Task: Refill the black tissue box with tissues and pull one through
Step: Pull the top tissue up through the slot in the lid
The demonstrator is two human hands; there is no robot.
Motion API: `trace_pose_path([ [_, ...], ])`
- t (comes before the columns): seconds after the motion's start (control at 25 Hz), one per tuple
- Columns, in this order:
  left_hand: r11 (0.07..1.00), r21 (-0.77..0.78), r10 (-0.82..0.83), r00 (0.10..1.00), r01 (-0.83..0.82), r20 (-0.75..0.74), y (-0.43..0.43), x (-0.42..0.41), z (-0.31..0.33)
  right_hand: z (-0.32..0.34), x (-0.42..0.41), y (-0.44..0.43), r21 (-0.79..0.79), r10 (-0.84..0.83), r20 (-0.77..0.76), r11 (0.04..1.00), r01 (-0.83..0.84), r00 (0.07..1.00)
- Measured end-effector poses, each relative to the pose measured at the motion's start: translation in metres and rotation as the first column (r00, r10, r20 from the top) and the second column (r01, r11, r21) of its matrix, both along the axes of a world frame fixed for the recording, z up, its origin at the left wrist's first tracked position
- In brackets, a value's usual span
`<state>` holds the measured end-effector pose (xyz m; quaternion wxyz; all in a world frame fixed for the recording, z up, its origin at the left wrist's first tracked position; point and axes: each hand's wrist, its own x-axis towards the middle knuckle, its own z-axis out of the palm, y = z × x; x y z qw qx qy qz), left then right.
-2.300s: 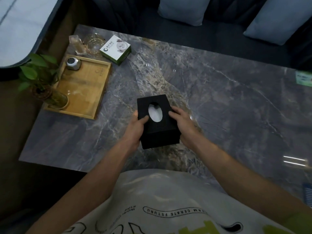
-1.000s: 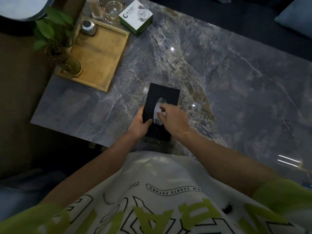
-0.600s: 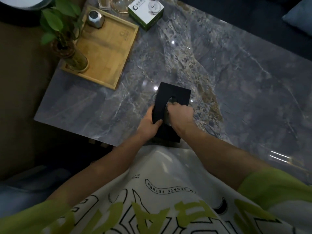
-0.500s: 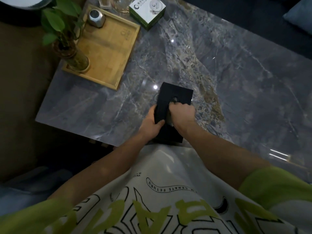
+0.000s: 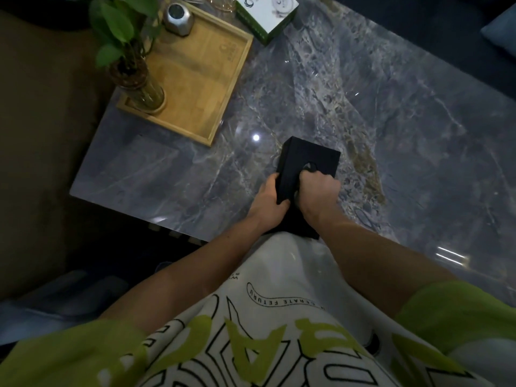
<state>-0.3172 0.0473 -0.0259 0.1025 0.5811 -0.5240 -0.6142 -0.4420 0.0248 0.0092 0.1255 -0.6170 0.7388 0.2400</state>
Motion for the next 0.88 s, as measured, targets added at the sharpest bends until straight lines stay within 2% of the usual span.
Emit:
trace_pose_path([
  [0.2,0.999,0.039,-0.009,1.000,0.009,0.003,-0.001,0.000,0.002,-0.002,0.003,0.009,-0.084,-0.016,0.002,0.996,0.016,1.000],
  [0.36,0.999,0.044,-0.010,1.000,0.010,-0.007,0.000,0.003,0.002,-0.005,0.006,0.022,-0.272,0.006,-0.100,0.962,-0.034,0.995],
  [0.44,0.999,0.048,-0.010,1.000,0.010,-0.010,0.001,0.002,0.004,-0.010,0.005,0.025,-0.313,0.005,-0.105,0.949,-0.038,0.994],
  [0.72,0.997,0.065,-0.037,0.999,0.037,0.003,-0.002,0.002,0.009,-0.008,0.007,0.025,-0.327,-0.015,-0.085,0.945,-0.014,0.996],
  [0.8,0.996,0.087,-0.025,1.000,0.026,-0.015,-0.002,0.002,0.008,-0.005,0.004,0.027,-0.269,-0.013,-0.087,0.963,-0.011,0.996],
  [0.88,0.996,0.090,-0.013,1.000,0.015,-0.017,0.000,0.002,0.006,-0.003,0.002,0.025,-0.188,-0.041,0.014,0.981,0.043,0.999],
])
